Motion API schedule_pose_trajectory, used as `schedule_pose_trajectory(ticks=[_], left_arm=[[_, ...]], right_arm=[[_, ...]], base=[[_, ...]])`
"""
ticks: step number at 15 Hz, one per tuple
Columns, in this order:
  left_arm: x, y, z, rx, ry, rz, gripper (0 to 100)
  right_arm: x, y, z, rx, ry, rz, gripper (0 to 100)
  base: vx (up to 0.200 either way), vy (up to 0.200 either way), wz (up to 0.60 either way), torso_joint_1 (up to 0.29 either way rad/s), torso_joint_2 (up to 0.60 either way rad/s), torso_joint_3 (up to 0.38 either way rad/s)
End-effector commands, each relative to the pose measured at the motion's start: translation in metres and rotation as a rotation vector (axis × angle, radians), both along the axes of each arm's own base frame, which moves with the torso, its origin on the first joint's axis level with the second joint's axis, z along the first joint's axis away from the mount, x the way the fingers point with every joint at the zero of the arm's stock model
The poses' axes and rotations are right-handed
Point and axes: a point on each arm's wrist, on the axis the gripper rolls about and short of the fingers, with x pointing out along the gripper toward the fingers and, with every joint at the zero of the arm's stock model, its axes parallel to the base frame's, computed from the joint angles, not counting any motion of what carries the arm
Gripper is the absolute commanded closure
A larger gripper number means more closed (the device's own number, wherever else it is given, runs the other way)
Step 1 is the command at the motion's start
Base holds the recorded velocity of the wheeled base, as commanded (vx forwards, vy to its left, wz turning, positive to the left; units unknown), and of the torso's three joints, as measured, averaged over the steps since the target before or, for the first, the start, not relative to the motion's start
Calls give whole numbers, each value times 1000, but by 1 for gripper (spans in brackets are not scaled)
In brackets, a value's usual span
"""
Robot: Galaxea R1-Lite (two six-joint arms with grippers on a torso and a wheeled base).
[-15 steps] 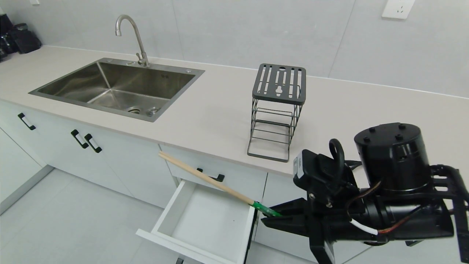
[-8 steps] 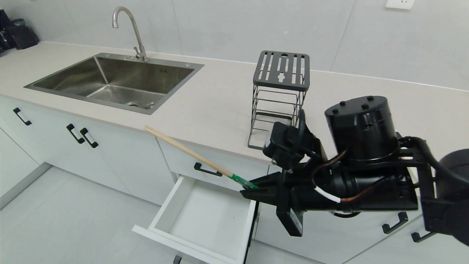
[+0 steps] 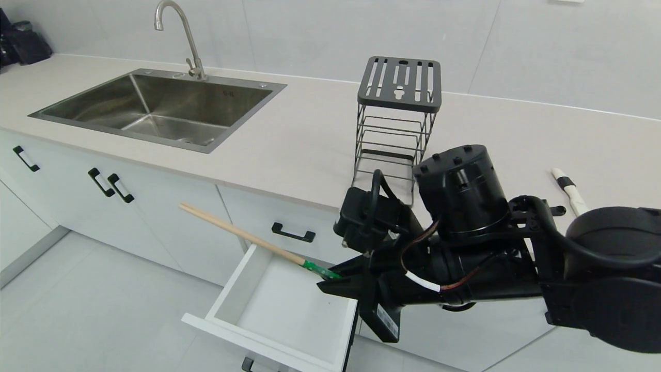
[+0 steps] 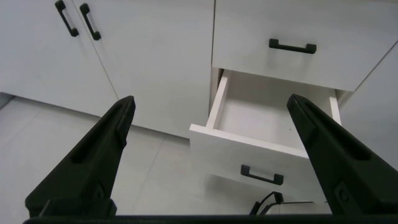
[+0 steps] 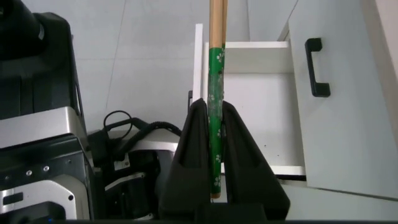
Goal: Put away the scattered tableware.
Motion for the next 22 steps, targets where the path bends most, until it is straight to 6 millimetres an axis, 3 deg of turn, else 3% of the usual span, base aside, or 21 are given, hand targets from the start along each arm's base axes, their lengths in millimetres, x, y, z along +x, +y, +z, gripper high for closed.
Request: schedule_pose_trajectory(ticks=[1,8,13,22], left_arm=[[0,0,0,0,2,0,0],[0,0,0,0,2,0,0],[0,0,0,0,2,0,0],[0,0,0,0,1,0,0]], right_arm=[[4,5,4,2,-16,-11,100],[3,13,4,3,-18,2,100],[10,22,2,8,-22,2,100],[12,24,0,5,-20,2,100]], base=[[0,0,0,-119,242,119],[0,0,0,-219,432,203],[0,0,0,-70,139,69],[0,0,0,-235,381,160]])
